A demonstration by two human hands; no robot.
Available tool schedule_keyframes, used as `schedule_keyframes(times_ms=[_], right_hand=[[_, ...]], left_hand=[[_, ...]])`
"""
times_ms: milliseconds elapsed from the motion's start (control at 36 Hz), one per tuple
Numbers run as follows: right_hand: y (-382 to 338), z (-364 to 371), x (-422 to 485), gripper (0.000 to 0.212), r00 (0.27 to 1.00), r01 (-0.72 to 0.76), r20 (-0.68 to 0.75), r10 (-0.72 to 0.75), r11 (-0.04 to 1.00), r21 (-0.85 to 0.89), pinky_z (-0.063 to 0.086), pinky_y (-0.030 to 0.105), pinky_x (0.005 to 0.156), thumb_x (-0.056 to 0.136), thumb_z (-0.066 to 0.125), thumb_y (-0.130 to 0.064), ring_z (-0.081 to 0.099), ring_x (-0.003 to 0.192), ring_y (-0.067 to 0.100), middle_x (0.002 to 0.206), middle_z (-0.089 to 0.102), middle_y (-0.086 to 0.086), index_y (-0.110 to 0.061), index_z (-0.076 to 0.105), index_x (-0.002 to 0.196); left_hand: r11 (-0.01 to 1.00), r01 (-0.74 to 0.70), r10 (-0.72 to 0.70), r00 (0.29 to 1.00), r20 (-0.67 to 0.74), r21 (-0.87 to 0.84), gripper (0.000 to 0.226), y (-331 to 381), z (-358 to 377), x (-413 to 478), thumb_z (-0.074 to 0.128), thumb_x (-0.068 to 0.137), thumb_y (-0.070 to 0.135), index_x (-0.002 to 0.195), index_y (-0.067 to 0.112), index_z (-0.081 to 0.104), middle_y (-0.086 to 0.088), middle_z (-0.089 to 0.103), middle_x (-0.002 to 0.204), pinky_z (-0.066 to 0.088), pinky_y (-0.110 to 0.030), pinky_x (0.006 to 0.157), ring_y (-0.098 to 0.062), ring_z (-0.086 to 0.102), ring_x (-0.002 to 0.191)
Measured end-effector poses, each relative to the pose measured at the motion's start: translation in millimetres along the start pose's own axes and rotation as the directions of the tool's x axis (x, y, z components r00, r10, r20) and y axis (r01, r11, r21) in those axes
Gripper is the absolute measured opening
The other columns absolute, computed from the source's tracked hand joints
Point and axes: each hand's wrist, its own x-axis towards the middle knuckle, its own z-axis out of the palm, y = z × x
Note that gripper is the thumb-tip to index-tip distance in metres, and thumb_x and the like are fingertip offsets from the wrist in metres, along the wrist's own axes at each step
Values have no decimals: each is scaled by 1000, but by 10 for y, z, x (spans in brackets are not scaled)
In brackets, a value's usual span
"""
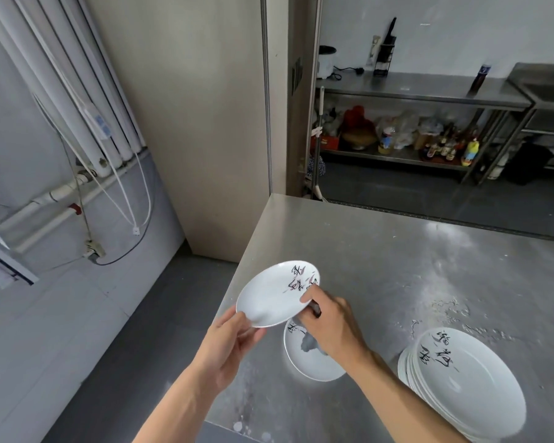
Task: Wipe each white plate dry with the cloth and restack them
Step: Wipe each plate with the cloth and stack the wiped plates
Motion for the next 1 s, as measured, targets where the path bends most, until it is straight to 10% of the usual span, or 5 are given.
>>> schedule_keyframes(times_ms=[139,222,556,778,1000], right_hand=[[-40,-59,17,16,999,24,-26,-26,998,-64,39,39,51,75,60,-5,28,58,18,51,39,-9,-20,55,79],[-50,-85,4,19,999,-38,-4,38,998,-52,38,35,51,76,56,-7,31,55,15,52,45,-10,-23,49,83],[-70,-186,57,16,998,-49,25,51,995,-83,33,34,51,79,55,-10,25,58,18,53,36,1,-24,49,81],[-12,-236,112,18,990,-115,78,117,993,-33,36,30,51,78,51,-17,28,56,16,59,40,8,-31,52,88],[68,-264,142,48,963,-244,-47,264,937,250,47,11,76,84,57,-10,65,84,1,83,70,-15,-39,57,123]], left_hand=[[881,-149,206,975,-81,450,26,-117,-43,17,66,98,15,120,30,70,9,68,128,54,-26,98,-9,66,116],[431,-449,506,839,203,783,28,-112,-115,-18,67,101,36,129,41,65,29,57,136,44,-12,99,9,51,130],[-281,-641,500,538,679,715,44,-94,-124,68,75,94,6,128,30,61,9,71,113,56,-26,61,-19,69,85],[-149,-603,496,640,587,784,26,-94,-47,105,62,99,8,122,21,65,12,65,95,47,-31,55,-21,58,70],[630,-514,395,858,329,582,14,-147,132,4,60,106,9,118,9,66,-7,74,104,61,-45,85,-27,73,97]])
